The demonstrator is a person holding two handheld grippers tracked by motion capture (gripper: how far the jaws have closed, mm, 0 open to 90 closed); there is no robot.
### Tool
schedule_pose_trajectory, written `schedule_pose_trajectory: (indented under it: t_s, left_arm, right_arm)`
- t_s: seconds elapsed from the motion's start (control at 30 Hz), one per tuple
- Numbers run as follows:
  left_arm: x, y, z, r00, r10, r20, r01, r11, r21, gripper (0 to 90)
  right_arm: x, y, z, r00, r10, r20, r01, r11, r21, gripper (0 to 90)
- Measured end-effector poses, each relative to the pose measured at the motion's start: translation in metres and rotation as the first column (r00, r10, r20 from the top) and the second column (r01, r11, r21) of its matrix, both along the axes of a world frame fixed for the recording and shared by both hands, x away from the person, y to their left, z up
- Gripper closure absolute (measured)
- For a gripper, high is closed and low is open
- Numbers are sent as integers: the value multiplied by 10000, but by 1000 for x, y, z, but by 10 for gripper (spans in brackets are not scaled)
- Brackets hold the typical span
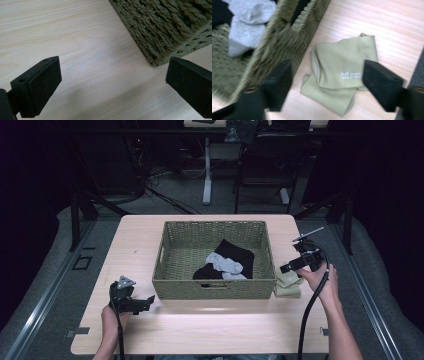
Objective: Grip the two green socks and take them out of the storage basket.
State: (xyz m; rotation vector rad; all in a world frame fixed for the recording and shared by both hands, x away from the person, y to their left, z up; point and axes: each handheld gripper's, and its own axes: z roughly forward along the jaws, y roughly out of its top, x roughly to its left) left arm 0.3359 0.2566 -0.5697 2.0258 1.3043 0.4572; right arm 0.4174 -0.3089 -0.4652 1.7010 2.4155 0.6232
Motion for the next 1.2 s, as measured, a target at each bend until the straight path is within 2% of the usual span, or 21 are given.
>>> schedule_pose_trajectory:
  t_s: [0.17,0.37,0.5,0.67,0.73,0.9,1.1,1.2]
  left_arm:
    - [0,0,0,10000,-26,0,26,10000,-16,3]
    - [0,0,0,10000,-21,-1,21,10000,-15,2]
    - [0,0,0,10000,-23,0,23,10000,-10,3]
    - [0,0,0,10000,-56,1,56,10000,8,2]
    - [0,0,0,10000,-32,-6,32,10000,1,2]
    - [0,0,0,10000,-58,-4,58,10000,21,3]
    - [0,-1,0,10000,-81,-29,81,10000,16,2]
    - [0,-1,0,9999,-125,5,125,9999,57,2]
  right_arm:
    - [-29,2,12,9952,399,897,-433,9984,371,141]
    - [-59,5,14,9828,718,1700,-768,9968,230,72]
    - [-75,8,12,9755,803,2048,-837,9965,78,58]
    - [-90,9,3,9700,891,2263,-929,9957,63,55]
    - [-96,10,-3,9709,994,2181,-998,9950,-91,53]
    - [-110,13,-20,9730,994,2081,-1032,9946,73,46]
    - [-127,15,-38,9733,1145,1990,-1164,9932,-20,45]
    - [-135,11,-47,9704,956,2218,-1043,9942,279,56]
